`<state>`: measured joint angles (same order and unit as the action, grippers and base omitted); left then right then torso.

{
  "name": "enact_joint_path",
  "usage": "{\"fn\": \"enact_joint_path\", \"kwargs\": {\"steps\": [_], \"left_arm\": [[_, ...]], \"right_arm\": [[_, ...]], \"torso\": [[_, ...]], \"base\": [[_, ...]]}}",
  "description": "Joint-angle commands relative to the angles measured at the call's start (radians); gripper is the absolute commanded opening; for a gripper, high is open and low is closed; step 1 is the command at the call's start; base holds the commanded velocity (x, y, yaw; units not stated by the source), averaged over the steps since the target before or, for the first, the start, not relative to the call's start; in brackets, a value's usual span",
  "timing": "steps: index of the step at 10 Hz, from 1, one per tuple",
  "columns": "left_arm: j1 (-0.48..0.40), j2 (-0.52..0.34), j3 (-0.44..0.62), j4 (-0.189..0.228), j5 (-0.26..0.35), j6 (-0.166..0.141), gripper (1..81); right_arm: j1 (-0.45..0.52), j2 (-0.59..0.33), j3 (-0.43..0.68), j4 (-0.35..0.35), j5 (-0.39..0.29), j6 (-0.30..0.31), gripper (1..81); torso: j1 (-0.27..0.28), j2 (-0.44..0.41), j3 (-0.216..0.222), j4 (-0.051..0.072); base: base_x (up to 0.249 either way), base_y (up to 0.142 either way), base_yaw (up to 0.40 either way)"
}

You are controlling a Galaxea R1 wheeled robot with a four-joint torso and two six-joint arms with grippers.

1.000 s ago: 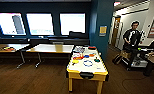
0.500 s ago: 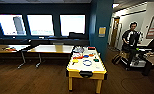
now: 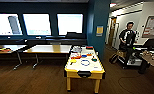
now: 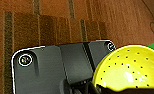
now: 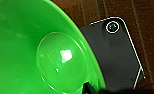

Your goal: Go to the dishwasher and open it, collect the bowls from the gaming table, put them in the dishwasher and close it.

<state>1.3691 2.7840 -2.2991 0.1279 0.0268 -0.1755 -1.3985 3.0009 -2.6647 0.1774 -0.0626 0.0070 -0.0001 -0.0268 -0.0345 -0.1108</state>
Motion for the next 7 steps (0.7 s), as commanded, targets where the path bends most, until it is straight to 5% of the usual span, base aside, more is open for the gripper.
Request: {"fn": "enact_joint_path", "kwargs": {"steps": [1, 7], "left_arm": [[-0.086, 0.0, -0.011, 0.012, 0.038, 0.007, 1.0], [-0.058, 0.082, -0.222, 0.033, 0.038, 0.008, 1.0]], "right_arm": [[0.065, -0.004, 0.002, -0.009, -0.052, -0.002, 1.0], [0.034, 0.011, -0.067, -0.013, -0.037, -0.044, 1.0]], "torso": [[0.0, 0.0, 0.0, 0.0], [0.0, 0.0, 0.0, 0.0]], "base": [[0.0, 0.0, -0.376], [0.0, 0.0, -0.382]]}}
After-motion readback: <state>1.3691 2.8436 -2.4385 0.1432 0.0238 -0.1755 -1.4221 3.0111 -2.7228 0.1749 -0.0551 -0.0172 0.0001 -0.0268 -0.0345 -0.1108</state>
